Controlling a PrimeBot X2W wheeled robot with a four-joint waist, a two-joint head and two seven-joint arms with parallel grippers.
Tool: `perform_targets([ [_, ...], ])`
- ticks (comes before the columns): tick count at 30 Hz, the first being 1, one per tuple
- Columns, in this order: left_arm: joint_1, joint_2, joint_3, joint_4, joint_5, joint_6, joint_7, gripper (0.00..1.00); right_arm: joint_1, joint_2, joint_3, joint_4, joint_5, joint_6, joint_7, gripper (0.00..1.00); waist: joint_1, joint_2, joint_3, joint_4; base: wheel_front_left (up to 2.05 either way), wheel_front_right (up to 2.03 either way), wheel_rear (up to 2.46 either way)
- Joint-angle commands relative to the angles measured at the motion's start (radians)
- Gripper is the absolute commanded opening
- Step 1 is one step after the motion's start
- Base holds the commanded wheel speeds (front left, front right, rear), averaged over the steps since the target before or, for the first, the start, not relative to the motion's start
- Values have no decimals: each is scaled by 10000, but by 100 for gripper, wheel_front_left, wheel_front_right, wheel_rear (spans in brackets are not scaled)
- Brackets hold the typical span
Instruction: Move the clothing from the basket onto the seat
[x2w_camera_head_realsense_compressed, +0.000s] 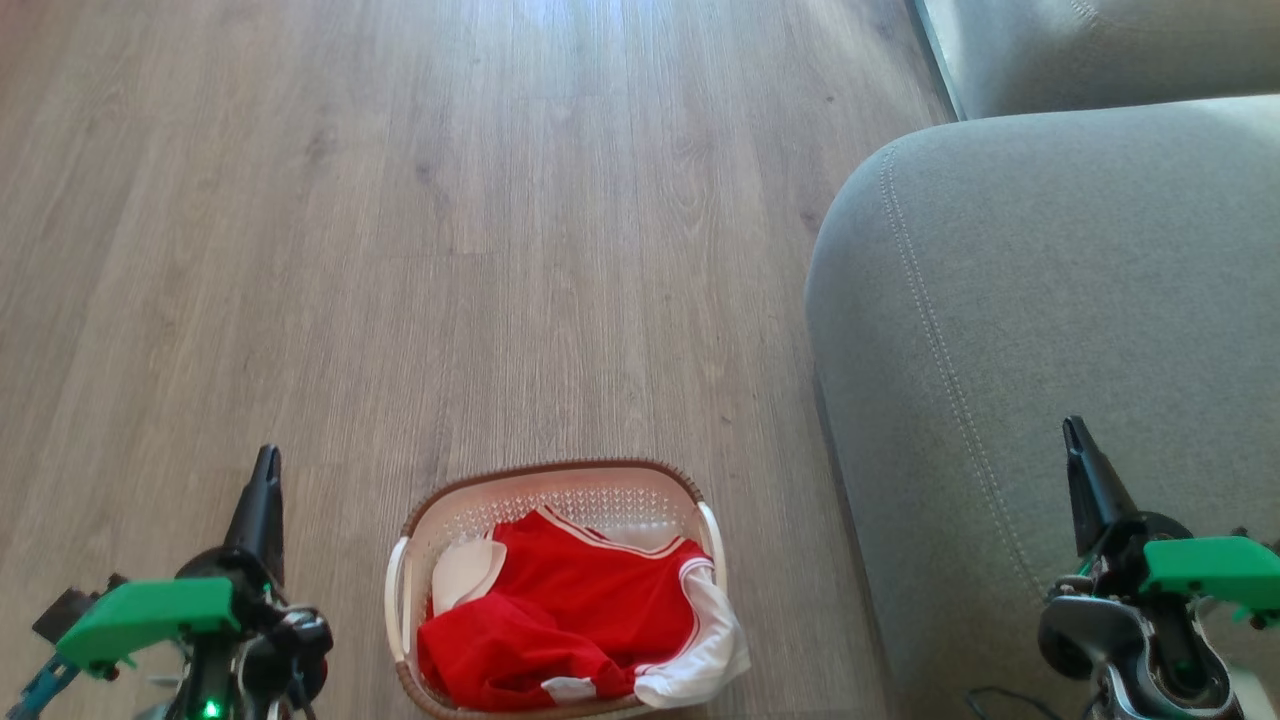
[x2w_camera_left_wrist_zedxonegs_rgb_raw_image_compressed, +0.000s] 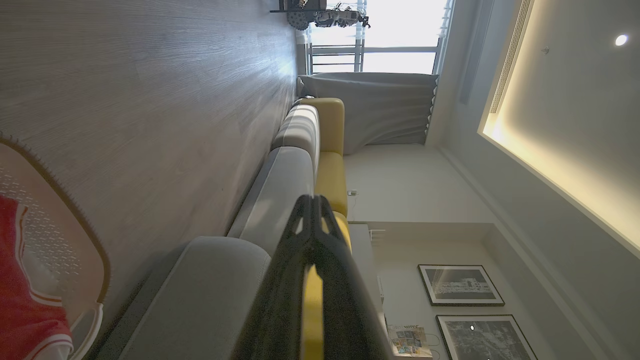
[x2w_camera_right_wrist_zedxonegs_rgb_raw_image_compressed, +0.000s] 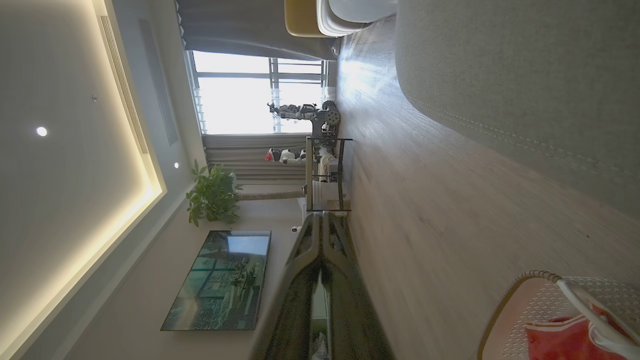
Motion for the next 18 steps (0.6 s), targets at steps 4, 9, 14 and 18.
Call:
perform_targets([
  [4,128,-21,-30,314,0,11,-17,100,95,2,35,340,4,2,-5,100,0,-1,0,0,0,0,0],
  [9,329,-52,-81,522,8,9,-109,100,291,4,153,493,-45,2,-99,100,0,-1,1,3,0,0,0],
  [14,315,-46,-158,402,73,6,-258,100,299,5,280,292,-128,2,-249,100,0,-1,3,8,0,0,0],
  [18,284,-40,-223,262,234,3,-407,100,298,2,368,61,-276,2,-399,100,0,-1,4,11,0,0,0],
])
